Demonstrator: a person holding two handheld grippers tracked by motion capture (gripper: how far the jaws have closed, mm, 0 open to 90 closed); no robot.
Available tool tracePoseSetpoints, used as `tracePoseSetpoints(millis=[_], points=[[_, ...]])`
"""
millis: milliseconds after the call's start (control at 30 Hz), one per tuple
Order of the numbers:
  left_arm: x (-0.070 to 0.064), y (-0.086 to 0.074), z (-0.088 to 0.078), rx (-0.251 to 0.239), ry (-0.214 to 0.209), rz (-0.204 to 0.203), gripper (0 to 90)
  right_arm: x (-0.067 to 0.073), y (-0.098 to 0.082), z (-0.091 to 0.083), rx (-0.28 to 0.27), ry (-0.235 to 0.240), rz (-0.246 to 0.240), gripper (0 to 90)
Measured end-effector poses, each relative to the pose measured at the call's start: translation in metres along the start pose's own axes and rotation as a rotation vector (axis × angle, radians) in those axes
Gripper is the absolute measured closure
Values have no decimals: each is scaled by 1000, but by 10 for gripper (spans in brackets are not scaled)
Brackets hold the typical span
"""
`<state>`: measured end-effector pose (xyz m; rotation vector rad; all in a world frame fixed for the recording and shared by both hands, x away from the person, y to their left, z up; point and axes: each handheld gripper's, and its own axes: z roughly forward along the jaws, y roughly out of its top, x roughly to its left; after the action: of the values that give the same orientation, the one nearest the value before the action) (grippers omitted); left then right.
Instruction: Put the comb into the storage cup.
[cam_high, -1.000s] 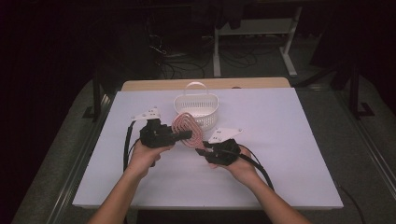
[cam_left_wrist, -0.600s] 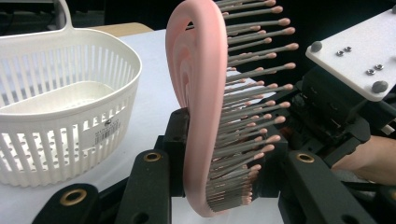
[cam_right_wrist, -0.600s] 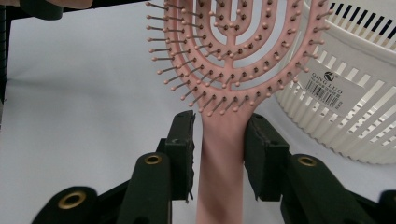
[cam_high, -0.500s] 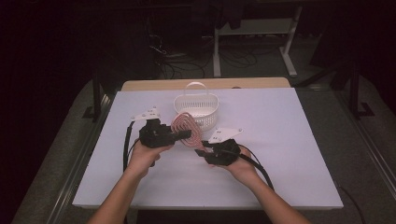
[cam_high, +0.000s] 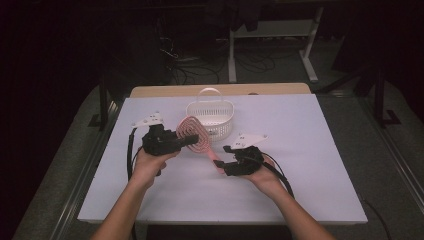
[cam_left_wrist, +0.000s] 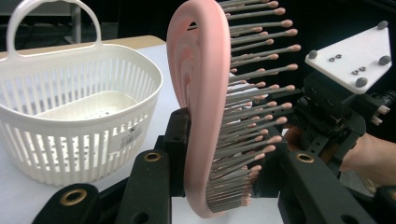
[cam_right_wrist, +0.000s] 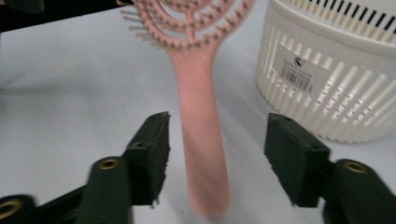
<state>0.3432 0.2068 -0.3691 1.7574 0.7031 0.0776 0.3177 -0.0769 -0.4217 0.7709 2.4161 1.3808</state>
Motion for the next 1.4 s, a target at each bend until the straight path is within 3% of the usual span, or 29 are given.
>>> tracePoseSetpoints(millis=[200,333,567,1100,1400], points=[[2,1,-5,-11,5,-3,653,-8,-7,-6,22,-23,60,228],[3,2,-6,-16,6,-5,653,-12,-10,-10,26,-12,82,146],[3,2,-7,-20,6,-4,653,-21,-26,-25,34,-39,126,2],[1,6,-12,-36,8,1,653,-34,-65,-64,10,-112,194,0],[1,9,-15,-50,5,-4,653,-35,-85,-77,9,-117,206,0]])
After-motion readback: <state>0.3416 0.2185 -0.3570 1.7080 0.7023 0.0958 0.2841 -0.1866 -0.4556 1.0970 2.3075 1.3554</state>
